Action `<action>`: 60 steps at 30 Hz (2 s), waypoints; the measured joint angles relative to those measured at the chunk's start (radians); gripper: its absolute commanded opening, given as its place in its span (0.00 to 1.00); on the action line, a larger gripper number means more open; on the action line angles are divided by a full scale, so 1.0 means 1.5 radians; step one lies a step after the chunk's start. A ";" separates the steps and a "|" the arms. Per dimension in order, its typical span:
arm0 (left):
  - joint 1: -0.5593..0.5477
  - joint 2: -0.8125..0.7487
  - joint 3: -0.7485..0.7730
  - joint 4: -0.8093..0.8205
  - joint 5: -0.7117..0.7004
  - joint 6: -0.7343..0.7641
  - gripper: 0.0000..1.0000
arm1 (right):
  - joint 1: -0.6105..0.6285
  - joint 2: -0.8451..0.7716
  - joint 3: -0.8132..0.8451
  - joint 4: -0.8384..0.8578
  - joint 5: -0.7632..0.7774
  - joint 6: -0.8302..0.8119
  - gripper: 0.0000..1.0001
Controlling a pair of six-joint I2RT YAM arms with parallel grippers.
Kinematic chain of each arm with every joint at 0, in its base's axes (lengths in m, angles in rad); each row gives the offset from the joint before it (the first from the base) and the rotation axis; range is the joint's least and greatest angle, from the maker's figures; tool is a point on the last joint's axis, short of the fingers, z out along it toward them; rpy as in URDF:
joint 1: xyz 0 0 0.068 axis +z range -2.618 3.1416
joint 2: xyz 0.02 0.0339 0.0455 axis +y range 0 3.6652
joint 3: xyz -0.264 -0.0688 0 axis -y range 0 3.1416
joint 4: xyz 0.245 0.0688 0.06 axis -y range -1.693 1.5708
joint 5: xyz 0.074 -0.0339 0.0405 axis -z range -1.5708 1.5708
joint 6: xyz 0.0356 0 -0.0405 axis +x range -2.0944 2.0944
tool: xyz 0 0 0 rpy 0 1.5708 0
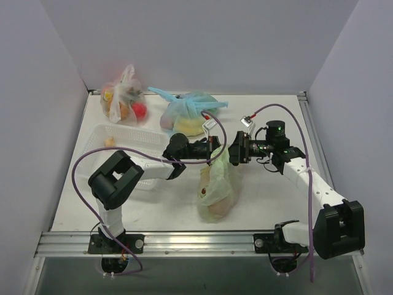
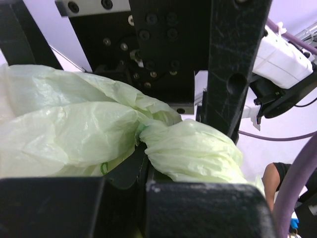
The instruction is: Place the fake fruits into the plastic bag and tie a complex knot
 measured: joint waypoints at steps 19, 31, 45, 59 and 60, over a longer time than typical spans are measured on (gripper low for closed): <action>-0.008 0.020 0.011 0.021 -0.043 -0.002 0.00 | 0.010 0.034 0.019 0.016 -0.008 0.003 1.00; -0.007 0.020 0.008 0.038 -0.033 0.001 0.00 | -0.070 0.006 0.098 -0.304 0.008 -0.257 1.00; -0.017 0.020 0.008 0.042 -0.026 0.000 0.00 | -0.094 -0.001 0.119 -0.411 0.007 -0.296 0.88; -0.019 0.029 0.008 0.075 -0.026 -0.005 0.00 | -0.015 0.037 0.146 -0.252 0.022 -0.164 0.98; -0.016 0.029 0.008 0.075 -0.026 -0.005 0.00 | -0.015 0.040 0.146 -0.248 0.023 -0.166 1.00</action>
